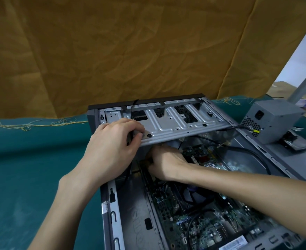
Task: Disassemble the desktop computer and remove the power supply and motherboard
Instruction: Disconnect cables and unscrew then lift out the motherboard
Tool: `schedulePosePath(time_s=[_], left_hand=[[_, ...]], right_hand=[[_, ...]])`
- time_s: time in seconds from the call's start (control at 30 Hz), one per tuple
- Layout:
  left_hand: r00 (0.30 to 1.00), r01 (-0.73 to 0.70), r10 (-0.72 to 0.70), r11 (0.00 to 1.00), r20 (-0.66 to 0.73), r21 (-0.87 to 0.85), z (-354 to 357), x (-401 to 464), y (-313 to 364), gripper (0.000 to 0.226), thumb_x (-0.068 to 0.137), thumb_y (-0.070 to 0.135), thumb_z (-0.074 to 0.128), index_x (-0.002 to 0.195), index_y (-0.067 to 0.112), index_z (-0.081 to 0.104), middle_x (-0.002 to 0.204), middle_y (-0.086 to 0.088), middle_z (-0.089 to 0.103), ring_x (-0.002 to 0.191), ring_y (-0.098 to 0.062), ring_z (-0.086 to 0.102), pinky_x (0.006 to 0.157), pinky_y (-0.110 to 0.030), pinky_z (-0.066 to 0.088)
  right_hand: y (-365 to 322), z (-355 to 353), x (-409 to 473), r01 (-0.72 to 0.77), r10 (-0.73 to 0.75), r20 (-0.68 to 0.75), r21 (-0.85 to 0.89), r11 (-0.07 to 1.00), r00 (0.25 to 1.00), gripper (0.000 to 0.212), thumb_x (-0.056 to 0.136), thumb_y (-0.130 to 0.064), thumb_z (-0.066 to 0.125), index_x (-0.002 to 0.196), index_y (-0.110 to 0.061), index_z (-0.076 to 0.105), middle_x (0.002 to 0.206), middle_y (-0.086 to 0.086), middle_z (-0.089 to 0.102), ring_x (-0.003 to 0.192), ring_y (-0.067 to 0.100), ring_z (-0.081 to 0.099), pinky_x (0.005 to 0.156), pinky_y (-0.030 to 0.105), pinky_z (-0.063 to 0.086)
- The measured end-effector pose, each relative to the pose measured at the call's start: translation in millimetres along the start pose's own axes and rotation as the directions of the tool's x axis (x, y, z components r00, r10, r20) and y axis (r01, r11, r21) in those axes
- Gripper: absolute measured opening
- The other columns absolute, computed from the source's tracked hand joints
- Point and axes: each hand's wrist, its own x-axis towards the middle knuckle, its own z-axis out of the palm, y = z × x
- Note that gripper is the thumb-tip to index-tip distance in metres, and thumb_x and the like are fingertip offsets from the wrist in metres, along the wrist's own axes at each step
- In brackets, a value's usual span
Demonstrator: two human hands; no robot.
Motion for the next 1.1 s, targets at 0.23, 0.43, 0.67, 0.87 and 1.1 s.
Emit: schedulePosePath(time_s=[0.23,0.43,0.67,0.87,1.1], left_hand=[[1.000,-0.011,0.011,1.000,0.001,0.000,1.0,0.3,-0.3,0.020,0.101,0.036,0.052,0.112,0.036,0.068,0.122,0.023,0.063,0.112,-0.011,0.060,0.093,-0.036,0.044],[1.000,-0.006,0.006,1.000,0.002,0.003,1.8,0.4,-1.2,0.020,0.101,0.037,0.051,0.112,0.037,0.068,0.122,0.023,0.063,0.112,-0.011,0.060,0.089,-0.034,0.043],[1.000,-0.007,0.007,1.000,0.007,-0.004,0.5,0.2,-1.5,0.020,0.101,0.037,0.051,0.112,0.037,0.068,0.122,0.023,0.063,0.112,-0.011,0.059,0.091,-0.035,0.044],[1.000,-0.007,0.007,1.000,0.011,-0.008,0.1,1.1,-1.2,0.022,0.101,0.037,0.051,0.113,0.037,0.068,0.123,0.023,0.062,0.113,-0.011,0.059,0.097,-0.039,0.045],[1.000,-0.014,0.014,1.000,0.006,0.001,0.3,0.2,-1.3,0.022,0.101,0.038,0.050,0.113,0.037,0.068,0.123,0.022,0.062,0.114,-0.011,0.059,0.096,-0.037,0.044]], right_hand=[[-0.3,-5.4,-1.3,0.014,-0.015,0.012,0.015,1.000,1.000,0.010,0.086,-0.028,0.062,0.084,-0.018,0.062,0.080,0.006,0.055,0.075,0.030,0.057,0.061,0.024,0.034],[1.4,-5.3,-1.5,0.034,-0.035,0.021,0.030,0.999,0.999,0.016,0.084,-0.028,0.063,0.073,-0.018,0.055,0.073,0.006,0.056,0.068,0.029,0.054,0.047,0.021,0.026],[0.6,-0.1,-0.8,0.043,-0.043,-0.003,-0.003,0.999,0.999,0.014,0.085,-0.029,0.062,0.079,-0.017,0.060,0.077,0.007,0.057,0.077,0.033,0.065,0.056,0.025,0.034],[-1.0,-1.8,-1.0,0.056,-0.056,0.011,-0.021,0.998,0.998,0.012,0.087,-0.027,0.062,0.081,-0.017,0.062,0.082,0.010,0.063,0.079,0.034,0.065,0.056,0.024,0.034],[-2.8,-4.0,-2.1,0.005,-0.006,0.046,0.016,1.000,0.999,0.012,0.087,-0.026,0.062,0.079,-0.017,0.059,0.077,0.008,0.058,0.070,0.029,0.056,0.054,0.025,0.036]])
